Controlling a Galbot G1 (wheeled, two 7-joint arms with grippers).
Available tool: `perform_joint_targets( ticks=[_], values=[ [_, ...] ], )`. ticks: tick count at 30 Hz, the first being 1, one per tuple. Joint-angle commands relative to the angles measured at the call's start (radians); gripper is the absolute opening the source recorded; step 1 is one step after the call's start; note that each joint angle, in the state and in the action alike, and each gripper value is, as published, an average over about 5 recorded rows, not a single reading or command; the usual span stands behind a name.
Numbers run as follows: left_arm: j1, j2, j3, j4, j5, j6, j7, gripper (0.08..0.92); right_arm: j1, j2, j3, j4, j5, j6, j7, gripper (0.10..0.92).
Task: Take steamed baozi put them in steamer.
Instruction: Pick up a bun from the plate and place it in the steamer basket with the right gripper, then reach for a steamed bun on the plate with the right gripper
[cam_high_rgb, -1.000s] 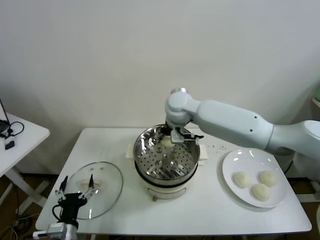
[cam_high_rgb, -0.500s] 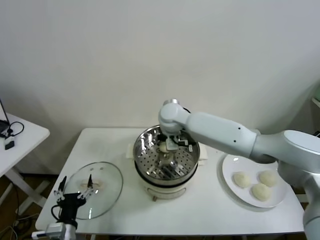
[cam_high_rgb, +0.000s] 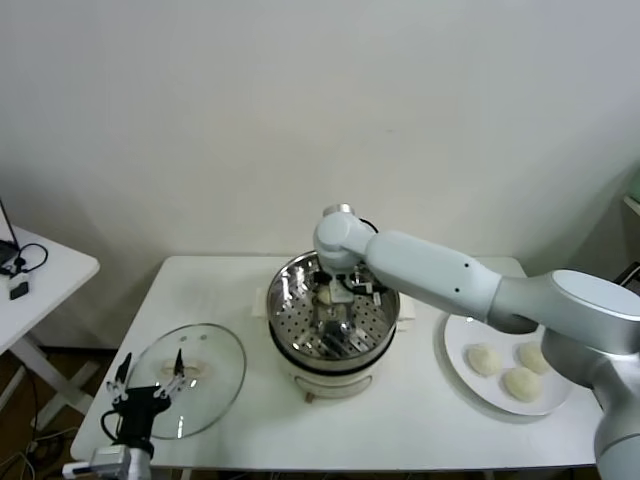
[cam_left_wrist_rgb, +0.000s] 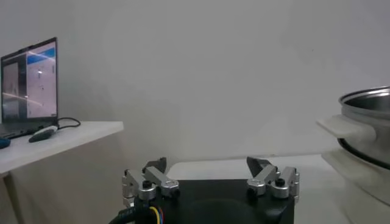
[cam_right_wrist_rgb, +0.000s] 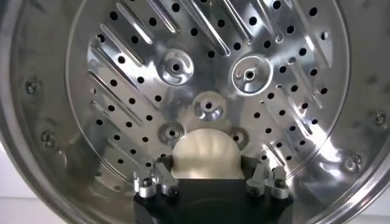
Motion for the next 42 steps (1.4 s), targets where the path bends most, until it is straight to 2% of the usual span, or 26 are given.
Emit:
perform_joint_targets(
  ticks=[1,7,10,15,18,26,33,38,42],
  values=[
    [0.001,-0.001,-0.002,-0.001,-0.001,0.000,0.000,0.823,0.036,-0.025,0.000,0.020,0.037,0.016,-0.017,0.819],
    [0.003,0.000,-0.009,-0.001,-0.006,-0.001,-0.001,0.823,0.160,-0.150,-0.016,0.118,0.209,0.000,-0.047,0.823],
    [0.003,0.001,-0.010,0.000,-0.008,-0.001,-0.001,0.823,0.267,-0.234,-0.061,0.149,0.405,-0.076,-0.064,0.823],
    [0.002,0.006,-0.009,-0.001,-0.013,0.000,-0.001,0.823,0.476,-0.382,-0.200,0.171,0.840,-0.325,-0.045,0.823],
    [-0.001,0.013,-0.007,0.002,-0.021,0.000,-0.001,0.823,0.501,-0.448,-0.221,0.178,0.970,-0.392,0.006,0.823],
    [-0.005,0.020,0.008,0.007,-0.030,0.001,-0.001,0.823,0.488,-0.721,-0.303,0.259,1.045,-0.515,0.038,0.823],
    [-0.013,0.024,0.023,0.004,-0.029,0.005,0.000,0.823,0.195,-0.962,-0.191,0.256,1.032,-0.697,0.174,0.823],
    [-0.016,0.025,0.030,0.008,-0.028,0.006,0.000,0.823,0.087,-1.020,-0.178,0.265,0.978,-0.732,0.209,0.823],
    [-0.020,0.023,0.037,0.016,-0.027,0.005,0.001,0.823,0.039,-1.002,-0.176,0.240,0.950,-0.747,0.190,0.823]
  ],
)
